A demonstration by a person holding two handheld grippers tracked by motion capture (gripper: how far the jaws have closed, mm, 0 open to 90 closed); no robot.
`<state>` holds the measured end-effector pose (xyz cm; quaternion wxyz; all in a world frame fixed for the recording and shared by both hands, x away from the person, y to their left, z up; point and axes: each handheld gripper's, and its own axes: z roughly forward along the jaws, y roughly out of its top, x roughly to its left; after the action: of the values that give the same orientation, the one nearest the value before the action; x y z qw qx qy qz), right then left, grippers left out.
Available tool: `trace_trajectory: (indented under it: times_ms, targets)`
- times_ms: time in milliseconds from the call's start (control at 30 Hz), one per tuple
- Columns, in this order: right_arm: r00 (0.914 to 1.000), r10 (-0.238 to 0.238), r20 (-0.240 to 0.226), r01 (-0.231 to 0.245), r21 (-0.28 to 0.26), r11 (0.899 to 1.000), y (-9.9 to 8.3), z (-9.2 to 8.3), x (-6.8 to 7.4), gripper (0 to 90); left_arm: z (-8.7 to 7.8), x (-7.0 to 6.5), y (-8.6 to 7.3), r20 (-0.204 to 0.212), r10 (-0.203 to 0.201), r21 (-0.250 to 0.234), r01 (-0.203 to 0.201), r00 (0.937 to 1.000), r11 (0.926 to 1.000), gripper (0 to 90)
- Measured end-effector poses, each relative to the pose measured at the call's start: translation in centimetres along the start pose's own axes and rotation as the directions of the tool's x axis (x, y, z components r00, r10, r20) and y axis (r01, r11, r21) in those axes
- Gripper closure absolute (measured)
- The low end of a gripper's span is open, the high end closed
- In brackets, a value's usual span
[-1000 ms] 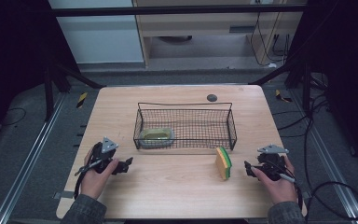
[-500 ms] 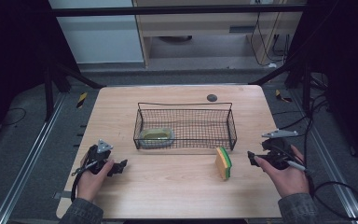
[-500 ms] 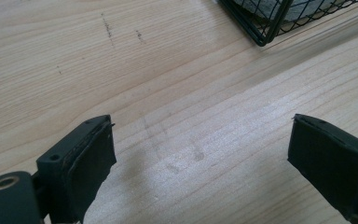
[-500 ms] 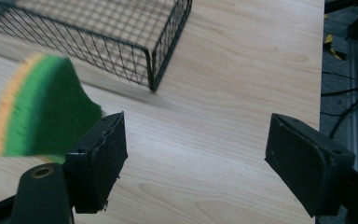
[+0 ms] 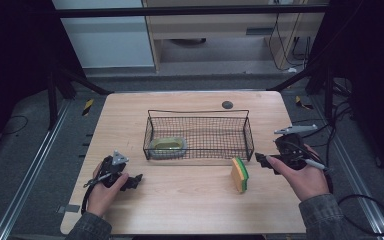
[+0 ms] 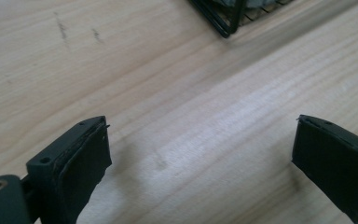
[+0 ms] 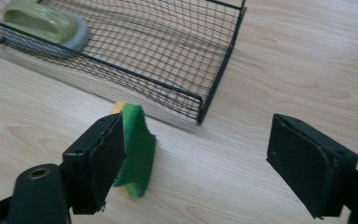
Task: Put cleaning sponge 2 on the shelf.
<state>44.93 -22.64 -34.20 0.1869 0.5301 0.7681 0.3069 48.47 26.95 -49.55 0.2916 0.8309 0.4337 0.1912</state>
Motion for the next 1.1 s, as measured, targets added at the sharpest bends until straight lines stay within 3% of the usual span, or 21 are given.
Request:
trace_trajectory:
  times_ms: [167, 567, 933, 1100]
  targets:
    - [0.9998, -0.015, -0.010, 0.015, 0.024, 1.000, 0.9, -0.3, 1.4, 23.4, 0.2, -0.2, -0.4, 0.048, 0.000, 0.008, -0.001, 0.9988, 1.0000, 2.5]
    - [0.9981, -0.060, -0.014, 0.061, 0.079, 0.995, 2.0, 2.5, 3.8, 23.9, 0.5, 0.2, -1.0, 0.053, -0.005, -0.039, 0.008, 0.9986, 0.9992, 0.0]
    - [0.9974, -0.067, -0.026, 0.069, 0.084, 0.994, 2.6, 2.7, 5.0, 24.2, 0.5, 0.2, -1.1, 0.060, -0.006, -0.056, 0.009, 0.9982, 0.9984, 0.0]
    - [0.9976, -0.064, -0.028, 0.067, 0.115, 0.991, 2.4, 3.4, 5.5, 24.6, 0.5, 0.2, -1.2, 0.060, -0.005, -0.059, 0.009, 0.9982, 0.9982, 0.0]
